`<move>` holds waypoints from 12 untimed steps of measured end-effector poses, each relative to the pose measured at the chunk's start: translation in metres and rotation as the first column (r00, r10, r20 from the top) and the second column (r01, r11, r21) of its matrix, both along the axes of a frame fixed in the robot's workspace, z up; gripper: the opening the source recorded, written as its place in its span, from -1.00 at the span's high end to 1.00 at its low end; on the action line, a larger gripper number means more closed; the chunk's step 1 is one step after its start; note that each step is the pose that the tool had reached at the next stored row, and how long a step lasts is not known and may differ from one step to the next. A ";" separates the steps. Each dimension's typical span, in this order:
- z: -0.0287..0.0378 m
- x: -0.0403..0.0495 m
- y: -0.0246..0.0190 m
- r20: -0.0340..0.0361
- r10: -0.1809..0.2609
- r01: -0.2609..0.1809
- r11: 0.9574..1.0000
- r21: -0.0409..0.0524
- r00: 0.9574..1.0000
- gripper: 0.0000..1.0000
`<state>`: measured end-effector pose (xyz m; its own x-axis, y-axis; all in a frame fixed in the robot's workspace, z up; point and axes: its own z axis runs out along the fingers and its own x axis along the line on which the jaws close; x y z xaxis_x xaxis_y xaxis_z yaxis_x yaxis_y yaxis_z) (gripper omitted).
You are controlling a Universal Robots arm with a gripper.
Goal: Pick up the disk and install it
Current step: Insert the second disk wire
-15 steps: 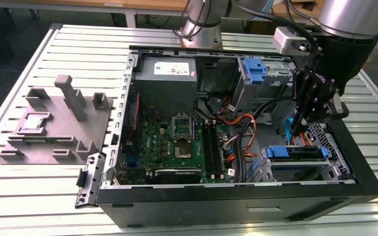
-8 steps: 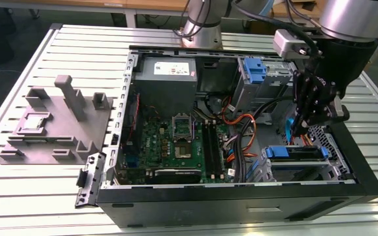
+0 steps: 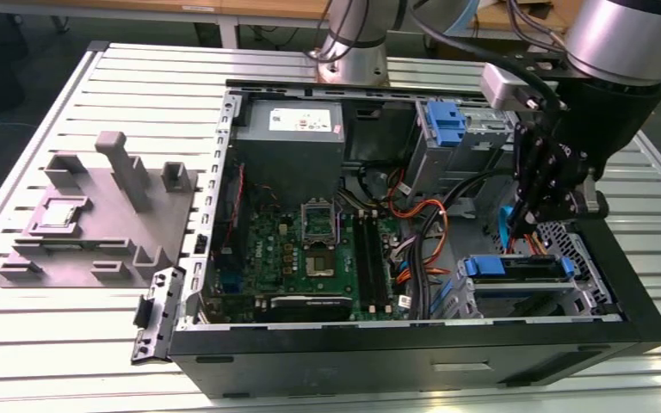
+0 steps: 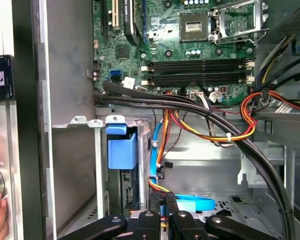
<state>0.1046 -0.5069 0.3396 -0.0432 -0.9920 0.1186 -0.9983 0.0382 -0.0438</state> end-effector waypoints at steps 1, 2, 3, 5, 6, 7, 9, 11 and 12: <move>0.0001 0.0000 -0.0015 0.000 0.000 0.000 1.000 0.001 1.000 0.68; 0.0001 0.0000 -0.0030 0.000 0.000 0.000 1.000 0.001 1.000 0.68; 0.0001 0.0000 -0.0046 0.000 0.000 0.000 1.000 0.002 1.000 0.68; 0.0000 0.0000 -0.0076 0.001 0.000 0.000 1.000 0.004 1.000 0.68; 0.0001 0.0000 -0.0089 0.001 0.000 0.000 1.000 0.005 1.000 0.68; 0.0000 0.0000 -0.0096 0.001 0.000 0.000 1.000 0.005 1.000 0.68; 0.0001 0.0000 -0.0100 0.001 0.000 0.000 1.000 0.005 1.000 0.68; 0.0001 0.0000 -0.0101 0.002 0.000 0.000 1.000 0.005 1.000 0.68; 0.0001 0.0000 -0.0101 0.002 0.000 0.000 1.000 0.005 1.000 0.68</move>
